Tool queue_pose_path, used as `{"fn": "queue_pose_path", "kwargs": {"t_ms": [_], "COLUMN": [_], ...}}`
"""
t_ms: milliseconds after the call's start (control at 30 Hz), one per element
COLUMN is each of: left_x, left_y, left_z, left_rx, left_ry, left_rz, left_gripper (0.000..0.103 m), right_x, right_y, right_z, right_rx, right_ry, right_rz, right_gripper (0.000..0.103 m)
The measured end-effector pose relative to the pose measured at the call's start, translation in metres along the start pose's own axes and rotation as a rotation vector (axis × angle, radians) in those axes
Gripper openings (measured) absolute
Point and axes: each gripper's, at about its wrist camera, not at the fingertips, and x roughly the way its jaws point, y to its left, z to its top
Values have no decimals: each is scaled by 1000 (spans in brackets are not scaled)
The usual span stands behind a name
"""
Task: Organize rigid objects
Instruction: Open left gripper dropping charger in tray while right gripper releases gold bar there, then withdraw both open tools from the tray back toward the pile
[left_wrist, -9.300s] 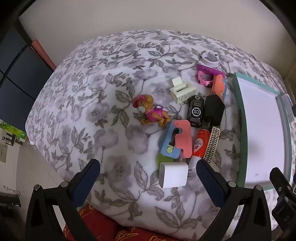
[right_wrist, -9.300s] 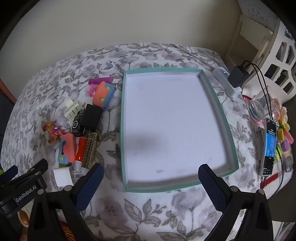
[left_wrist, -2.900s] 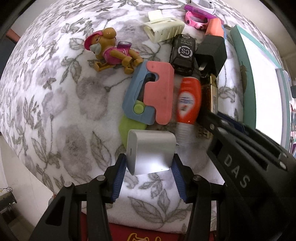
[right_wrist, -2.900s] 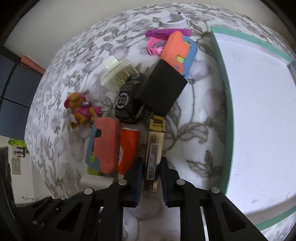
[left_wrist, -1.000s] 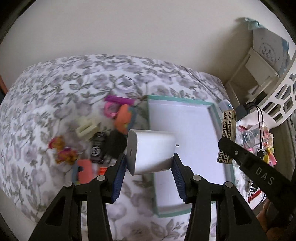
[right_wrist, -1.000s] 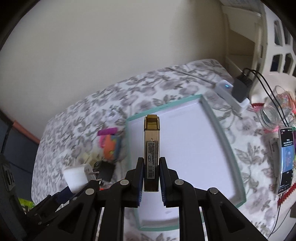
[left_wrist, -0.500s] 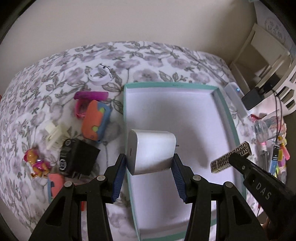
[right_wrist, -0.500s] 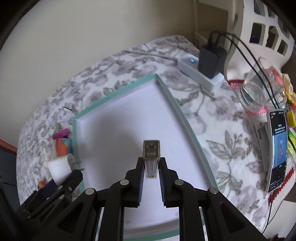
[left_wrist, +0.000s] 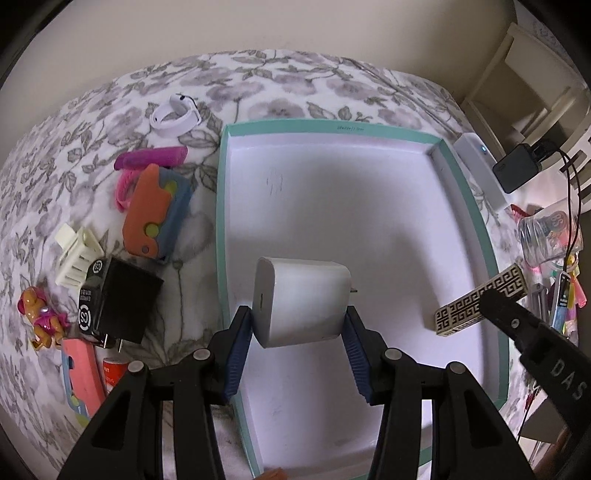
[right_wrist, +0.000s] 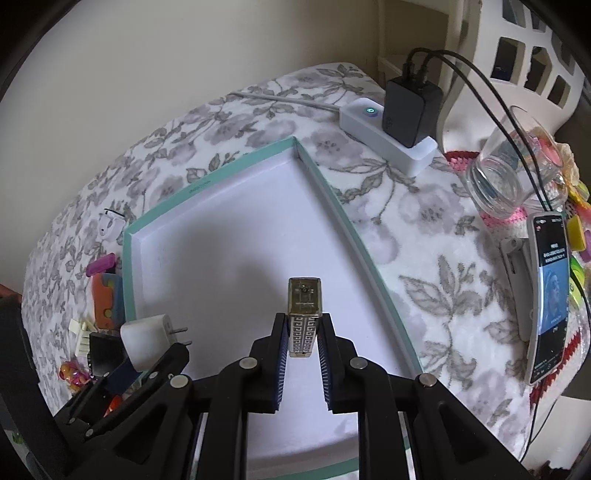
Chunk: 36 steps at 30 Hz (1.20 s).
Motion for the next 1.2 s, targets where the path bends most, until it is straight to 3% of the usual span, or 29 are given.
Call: {"fn": "queue_pose_path", "kwargs": {"t_ms": [133,267,400,633,700,767,933,1000,1200], "left_x": [-3,-13,-21,-36,-40,-45,-52,-53,-59], "left_y": [2,2,0,8,12,18,33,37,50], "left_z": [1,3,4,9,10,11,15,16,18], "left_rx": [-5,0,13,-25,-41,-62,-120,-138,-182], "left_ry": [-13,-42,-70,-123,-140,-161,-189,-193,-220], "left_rz": [1,-19,-12,-26,-27,-28,-55,-70,-70], "left_gripper": [53,66,68,76,83,90,92,98,100], "right_x": [-3,-9,-16,-36,-40,-43,-43,-43,-41], "right_y": [-1,1,3,2,2,3,5,5,6], "right_z": [-1,0,1,4,5,5,4,4,3], "right_rx": [10,-7,-12,-9,-8,-11,-18,-20,-25], "right_ry": [7,-4,-21,-78,-91,-103,-109,-108,-116], "right_rz": [-1,-19,-17,-29,-29,-30,-33,-31,-29], "right_gripper": [19,23,27,50,59,62,72,76,92]}}
